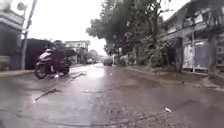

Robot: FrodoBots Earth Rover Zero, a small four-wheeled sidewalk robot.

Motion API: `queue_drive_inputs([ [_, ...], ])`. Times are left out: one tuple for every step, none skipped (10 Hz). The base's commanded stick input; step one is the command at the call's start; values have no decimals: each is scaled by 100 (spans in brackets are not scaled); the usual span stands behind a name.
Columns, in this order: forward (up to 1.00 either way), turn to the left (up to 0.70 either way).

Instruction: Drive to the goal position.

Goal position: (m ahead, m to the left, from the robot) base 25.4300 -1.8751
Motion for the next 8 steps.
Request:
queue_drive_inputs([
  [100, 0],
  [100, 25],
  [100, 0],
  [100, 0],
  [100, 0],
  [100, 0],
  [100, 0],
  [100, 27],
])
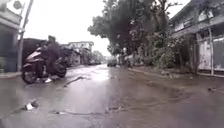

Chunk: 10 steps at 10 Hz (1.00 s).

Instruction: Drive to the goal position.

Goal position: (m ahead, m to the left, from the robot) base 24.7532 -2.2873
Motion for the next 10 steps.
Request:
queue_drive_inputs([
  [100, 0],
  [100, 0],
  [100, 22],
  [100, 5],
  [100, 0],
  [100, 0],
  [100, 0],
  [100, 0],
  [100, 0],
  [100, 0],
])
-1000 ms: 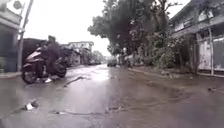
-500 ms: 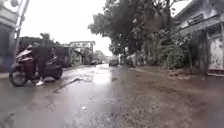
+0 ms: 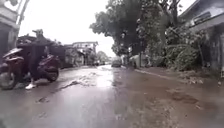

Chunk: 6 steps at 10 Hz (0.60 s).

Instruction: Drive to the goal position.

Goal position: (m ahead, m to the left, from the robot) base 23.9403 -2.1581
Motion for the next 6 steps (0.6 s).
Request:
queue_drive_inputs([
  [100, 0],
  [100, 0],
  [100, 0],
  [100, 0],
  [100, 0],
  [100, 0],
])
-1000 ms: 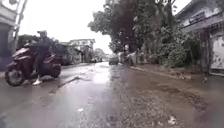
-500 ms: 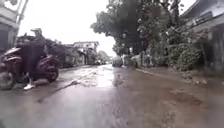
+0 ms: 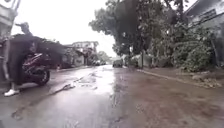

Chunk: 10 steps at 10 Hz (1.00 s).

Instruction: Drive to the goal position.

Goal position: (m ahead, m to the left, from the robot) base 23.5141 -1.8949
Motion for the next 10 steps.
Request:
queue_drive_inputs([
  [100, 0],
  [100, 0],
  [100, 0],
  [100, 0],
  [100, 0],
  [100, 0],
  [100, 0],
  [100, 0],
  [100, 0],
  [100, 0],
])
